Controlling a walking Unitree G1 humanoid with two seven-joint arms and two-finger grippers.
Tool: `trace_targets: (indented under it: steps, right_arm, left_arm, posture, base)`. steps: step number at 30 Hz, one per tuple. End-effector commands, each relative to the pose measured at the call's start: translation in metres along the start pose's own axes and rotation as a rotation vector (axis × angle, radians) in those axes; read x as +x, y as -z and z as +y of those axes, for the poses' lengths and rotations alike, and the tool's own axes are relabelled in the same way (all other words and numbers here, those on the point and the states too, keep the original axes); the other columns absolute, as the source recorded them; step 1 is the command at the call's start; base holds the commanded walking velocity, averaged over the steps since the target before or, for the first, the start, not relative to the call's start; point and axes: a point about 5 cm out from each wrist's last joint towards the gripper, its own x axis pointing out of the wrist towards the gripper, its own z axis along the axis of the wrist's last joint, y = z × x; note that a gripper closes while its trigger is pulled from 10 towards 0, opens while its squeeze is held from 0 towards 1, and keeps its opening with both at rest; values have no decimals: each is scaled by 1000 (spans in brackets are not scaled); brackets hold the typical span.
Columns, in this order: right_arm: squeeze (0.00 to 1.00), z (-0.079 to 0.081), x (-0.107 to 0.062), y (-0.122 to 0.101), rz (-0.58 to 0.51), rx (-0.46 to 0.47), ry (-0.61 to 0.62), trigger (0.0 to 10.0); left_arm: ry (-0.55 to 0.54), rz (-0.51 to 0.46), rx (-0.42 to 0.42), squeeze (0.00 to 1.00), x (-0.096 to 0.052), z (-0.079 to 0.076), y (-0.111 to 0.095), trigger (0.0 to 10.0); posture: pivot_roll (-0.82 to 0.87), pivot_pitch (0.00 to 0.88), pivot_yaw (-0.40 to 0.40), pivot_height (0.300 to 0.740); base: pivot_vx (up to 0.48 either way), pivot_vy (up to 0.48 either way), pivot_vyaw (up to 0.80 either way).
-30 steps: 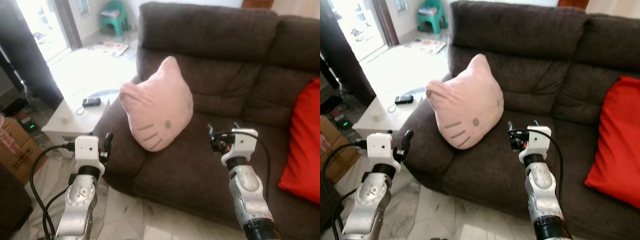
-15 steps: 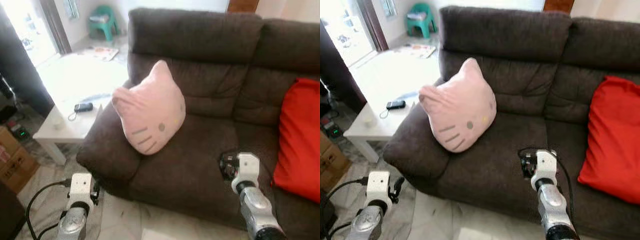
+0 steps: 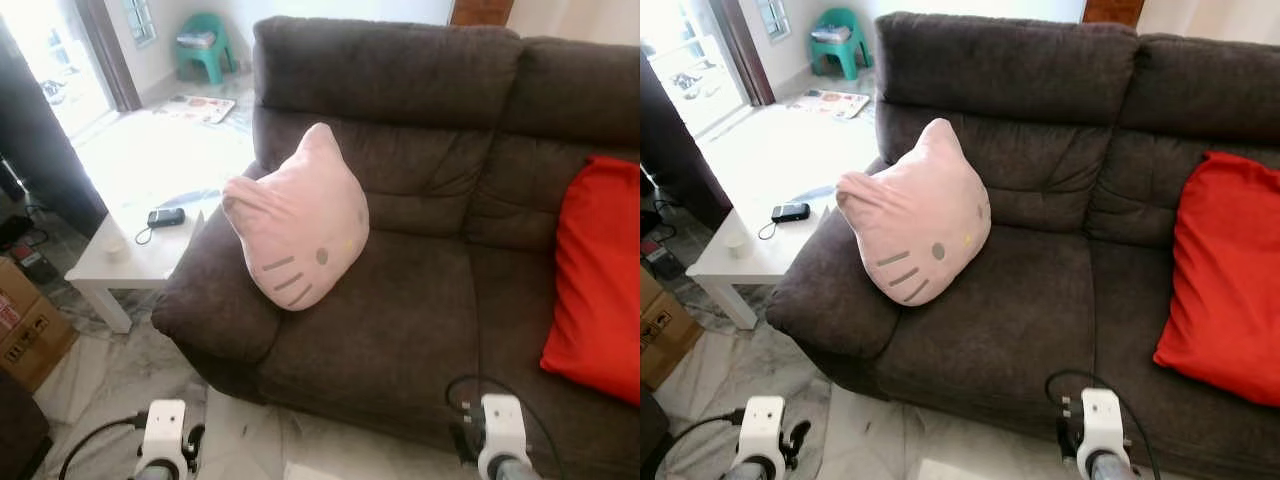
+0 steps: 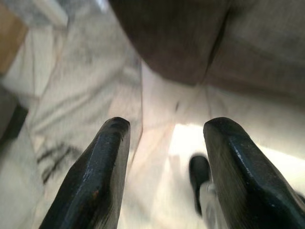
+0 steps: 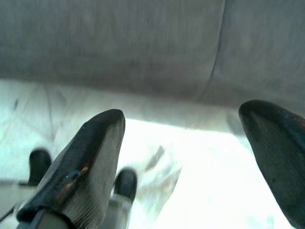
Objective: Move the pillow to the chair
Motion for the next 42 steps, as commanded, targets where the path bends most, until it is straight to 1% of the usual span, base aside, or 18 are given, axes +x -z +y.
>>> trace_targets:
  steps: [1, 3, 4, 7, 16, 20, 22, 25, 30, 32, 37, 40, 42]
  right_arm:
    - [0, 3, 0, 1, 0, 6, -19, 10000]
    - [0, 4, 0, 0, -4, 14, -29, 10000]
    - [0, 5, 0, 0, -4, 5, -31, 10000]
    - [0, 5, 0, 1, 3, 5, -26, 10000]
    - [0, 9, 1, 1, 12, 11, -36, 10000]
    - [0, 11, 1, 2, 15, 3, -43, 10000]
    - [0, 12, 1, 2, 18, 20, -40, 10000]
    - [0, 13, 1, 3, 23, -3, -46, 10000]
    - [0, 12, 1, 3, 26, -1, -39, 10000]
    - [0, 11, 1, 4, 26, 14, -23, 10000]
    - [0, 10, 1, 3, 27, 7, -22, 10000]
    - [0, 9, 1, 3, 28, 8, -21, 10000]
    - [0, 9, 1, 3, 29, 7, -20, 10000]
  left_arm:
    - [-17, 31, -9, 0, -1, 6, 6, 10000]
    - [-15, 39, -10, 0, -1, 7, 9, 10000]
    - [2, 62, 4, 0, -2, 5, 14, 10000]
    - [16, 76, 7, 0, -3, 2, 18, 10000]
    - [60, 86, -5, 0, -2, -6, 19, 10000]
    - [71, 91, -3, 0, -2, -8, 21, 10000]
    - [67, 95, -5, 0, -2, -8, 21, 10000]
    - [64, 94, -15, 0, -3, -7, 21, 10000]
    - [58, 109, 7, 0, -3, -6, 24, 10000]
    - [55, 106, -21, 0, -4, -5, 24, 10000]
    - [47, 132, 7, 0, -6, 1, 29, 10000]
    - [47, 131, 16, 0, -6, 1, 30, 10000]
    - [49, 129, 43, 0, -6, 1, 29, 10000]
  posture:
    - [78, 16, 11, 740]
    - [78, 16, 11, 740]
    - [70, 5, 14, 740]
    - [72, 1, 13, 740]
    - [69, 0, 17, 740]
    - [69, 0, 17, 740]
    - [71, 2, 16, 740]
    - [71, 2, 16, 740]
    - [75, 18, 12, 740]
    - [68, 24, 15, 740]
    - [70, 27, 16, 740]
    - [67, 28, 15, 740]
    - [67, 30, 15, 740]
  base:
    - [0, 0, 0]
    - [0, 0, 0]
    - [0, 0, 0]
    - [0, 0, 0]
    - [0, 0, -96]
    - [0, 0, -780]
    - [0, 0, -775]
    - [0, 0, -775]
    - [0, 0, -777]
    - [0, 0, -775]
    - [0, 0, -776]
    - [0, 0, -781]
    - [0, -371, -781]
